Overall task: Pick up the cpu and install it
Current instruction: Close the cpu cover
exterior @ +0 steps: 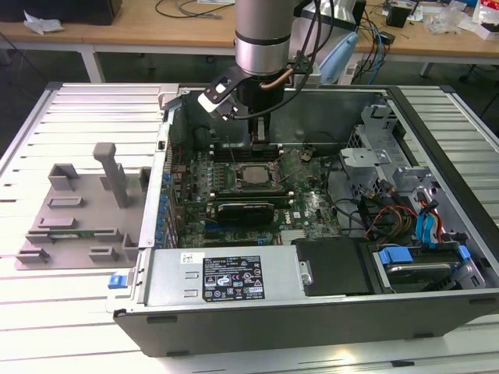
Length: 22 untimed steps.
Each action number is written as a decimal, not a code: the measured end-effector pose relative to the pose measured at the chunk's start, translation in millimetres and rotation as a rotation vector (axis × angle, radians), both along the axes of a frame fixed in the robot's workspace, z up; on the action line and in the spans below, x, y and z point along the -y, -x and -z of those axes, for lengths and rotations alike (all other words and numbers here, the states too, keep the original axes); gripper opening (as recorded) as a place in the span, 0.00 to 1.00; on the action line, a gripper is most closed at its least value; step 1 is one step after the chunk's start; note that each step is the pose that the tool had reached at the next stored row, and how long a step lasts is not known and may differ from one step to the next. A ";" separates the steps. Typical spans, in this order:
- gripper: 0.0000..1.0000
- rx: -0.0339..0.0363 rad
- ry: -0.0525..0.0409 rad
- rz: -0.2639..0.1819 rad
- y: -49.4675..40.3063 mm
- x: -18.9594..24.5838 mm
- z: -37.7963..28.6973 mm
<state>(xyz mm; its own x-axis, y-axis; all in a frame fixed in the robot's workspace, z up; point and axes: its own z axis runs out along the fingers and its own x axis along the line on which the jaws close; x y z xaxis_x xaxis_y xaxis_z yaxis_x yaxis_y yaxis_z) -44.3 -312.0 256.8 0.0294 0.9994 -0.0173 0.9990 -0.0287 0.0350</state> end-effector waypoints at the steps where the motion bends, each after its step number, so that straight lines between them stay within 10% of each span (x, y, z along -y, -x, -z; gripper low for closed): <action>1: 0.11 0.0000 0.0000 0.000 -0.1 0.0 0.0; 11: 0.11 0.0000 -0.0001 0.000 -0.2 0.0 -4.8; 22: 0.11 0.0001 -0.0002 0.000 -0.2 0.0 -27.1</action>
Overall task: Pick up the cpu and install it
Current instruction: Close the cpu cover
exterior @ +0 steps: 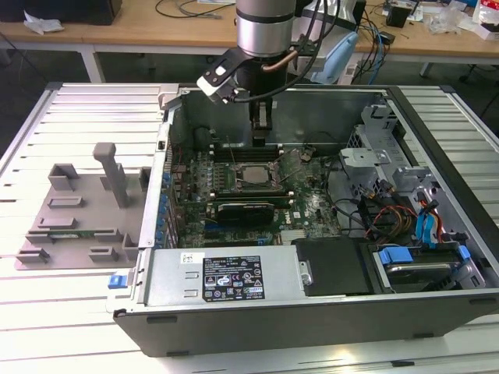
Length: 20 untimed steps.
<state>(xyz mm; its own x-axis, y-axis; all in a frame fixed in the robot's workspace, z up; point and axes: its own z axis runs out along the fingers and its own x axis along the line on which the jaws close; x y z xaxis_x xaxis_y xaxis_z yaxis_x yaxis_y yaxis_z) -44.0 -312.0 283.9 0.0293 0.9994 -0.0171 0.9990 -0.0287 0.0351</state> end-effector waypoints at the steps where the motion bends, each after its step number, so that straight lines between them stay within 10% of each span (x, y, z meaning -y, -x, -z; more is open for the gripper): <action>1: 0.11 -0.0001 0.0002 0.000 0.0 0.0 -0.1; 20: 0.11 -0.0001 0.0002 0.000 -8.0 0.0 -0.4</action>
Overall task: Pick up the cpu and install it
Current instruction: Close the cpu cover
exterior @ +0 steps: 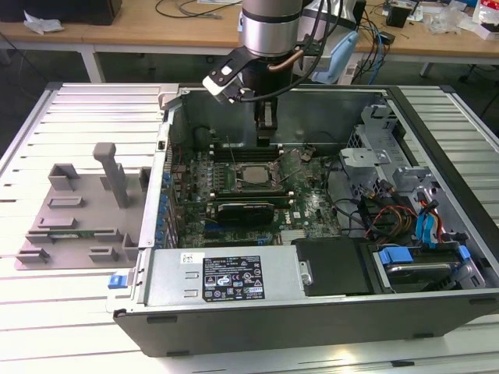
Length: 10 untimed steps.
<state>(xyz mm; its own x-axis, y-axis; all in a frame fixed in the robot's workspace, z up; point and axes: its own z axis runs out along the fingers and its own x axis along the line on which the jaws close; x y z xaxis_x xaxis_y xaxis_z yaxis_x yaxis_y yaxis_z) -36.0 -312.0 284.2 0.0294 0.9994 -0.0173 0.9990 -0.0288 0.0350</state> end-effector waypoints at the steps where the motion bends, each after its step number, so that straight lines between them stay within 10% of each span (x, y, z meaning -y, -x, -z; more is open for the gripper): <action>1: 0.11 0.0000 0.0000 0.000 -0.1 0.0 0.0; 10: 0.11 0.0000 0.0000 0.000 -1.6 0.0 0.0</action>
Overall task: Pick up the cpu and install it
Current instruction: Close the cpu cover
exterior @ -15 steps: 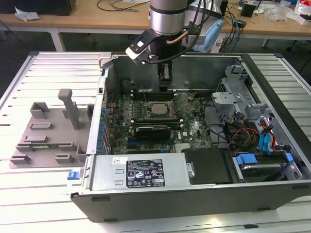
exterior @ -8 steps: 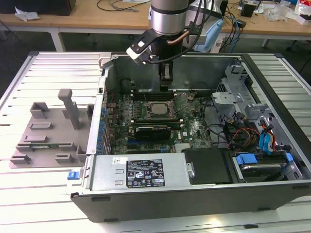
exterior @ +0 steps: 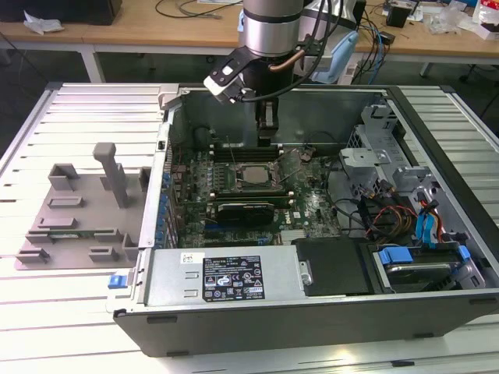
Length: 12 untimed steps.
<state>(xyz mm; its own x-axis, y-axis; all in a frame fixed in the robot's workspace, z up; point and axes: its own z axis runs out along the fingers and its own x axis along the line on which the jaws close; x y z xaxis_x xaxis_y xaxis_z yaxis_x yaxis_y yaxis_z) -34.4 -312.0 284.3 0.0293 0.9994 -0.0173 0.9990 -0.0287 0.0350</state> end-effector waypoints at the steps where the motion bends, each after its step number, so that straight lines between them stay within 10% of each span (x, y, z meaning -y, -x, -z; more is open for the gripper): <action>1: 0.11 0.0000 0.0000 0.000 -0.2 0.0 0.0; 12: 0.11 0.0000 0.0000 0.000 -8.6 0.0 0.0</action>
<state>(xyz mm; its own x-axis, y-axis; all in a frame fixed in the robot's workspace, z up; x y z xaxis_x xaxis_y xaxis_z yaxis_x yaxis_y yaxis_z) -25.8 -312.0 284.3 0.0293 0.9994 -0.0173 0.9990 -0.0287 0.0350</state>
